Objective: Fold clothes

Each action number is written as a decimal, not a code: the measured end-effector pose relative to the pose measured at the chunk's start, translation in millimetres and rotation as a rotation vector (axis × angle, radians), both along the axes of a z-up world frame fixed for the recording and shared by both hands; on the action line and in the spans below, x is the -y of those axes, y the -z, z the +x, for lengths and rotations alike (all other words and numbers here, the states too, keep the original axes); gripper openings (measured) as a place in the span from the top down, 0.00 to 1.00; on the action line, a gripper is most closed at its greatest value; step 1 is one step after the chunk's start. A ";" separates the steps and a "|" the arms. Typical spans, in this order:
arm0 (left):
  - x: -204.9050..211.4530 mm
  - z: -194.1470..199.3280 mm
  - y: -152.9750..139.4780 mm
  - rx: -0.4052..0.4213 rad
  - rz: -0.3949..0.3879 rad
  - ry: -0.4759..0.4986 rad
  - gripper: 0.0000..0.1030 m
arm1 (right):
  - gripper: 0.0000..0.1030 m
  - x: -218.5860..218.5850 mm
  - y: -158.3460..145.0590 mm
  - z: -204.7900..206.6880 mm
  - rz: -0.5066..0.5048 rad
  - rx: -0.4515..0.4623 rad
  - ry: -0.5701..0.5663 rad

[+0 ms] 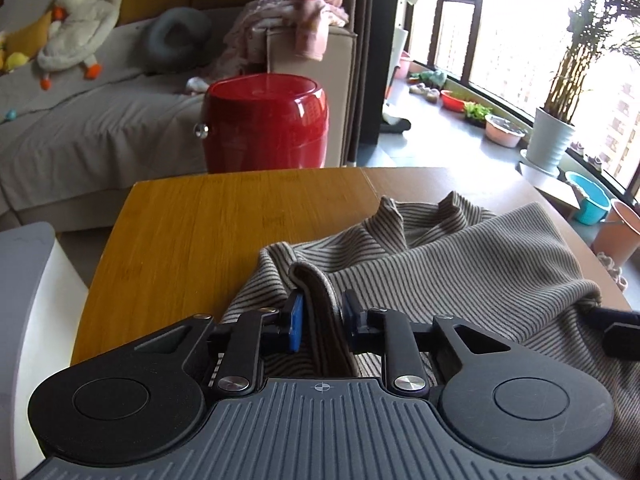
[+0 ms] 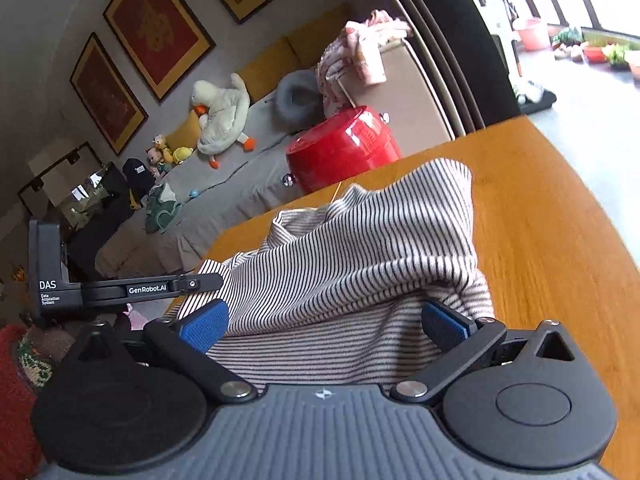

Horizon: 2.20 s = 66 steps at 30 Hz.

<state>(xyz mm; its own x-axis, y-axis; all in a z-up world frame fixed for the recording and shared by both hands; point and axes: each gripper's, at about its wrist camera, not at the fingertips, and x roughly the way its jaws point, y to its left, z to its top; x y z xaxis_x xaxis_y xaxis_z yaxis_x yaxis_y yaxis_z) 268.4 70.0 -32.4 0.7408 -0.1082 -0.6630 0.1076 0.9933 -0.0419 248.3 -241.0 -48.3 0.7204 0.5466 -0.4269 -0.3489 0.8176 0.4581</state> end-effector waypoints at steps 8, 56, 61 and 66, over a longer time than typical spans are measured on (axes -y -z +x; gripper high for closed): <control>0.0 0.4 13.1 0.017 0.003 0.048 0.69 | 0.56 5.0 -44.1 18.5 -0.363 0.138 0.069; 19.6 -159.3 -16.8 0.064 0.203 0.334 0.09 | 0.67 -30.9 -35.2 -25.6 -0.029 -0.074 -0.192; 16.4 -179.5 -2.3 0.054 0.195 0.311 0.08 | 0.67 -71.8 -21.2 -47.2 0.102 -0.284 -0.391; -8.9 -193.4 -5.0 0.090 0.155 0.264 0.05 | 0.67 -113.4 -0.9 -43.3 0.088 -0.429 -0.434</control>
<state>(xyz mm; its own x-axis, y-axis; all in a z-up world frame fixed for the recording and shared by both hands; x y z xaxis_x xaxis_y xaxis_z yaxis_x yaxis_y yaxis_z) 75.0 79.0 -27.4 0.7568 -0.2078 -0.6197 0.3594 0.9242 0.1289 204.9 -127.6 -47.4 0.1981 0.7978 -0.5695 -0.4110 0.5951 0.6906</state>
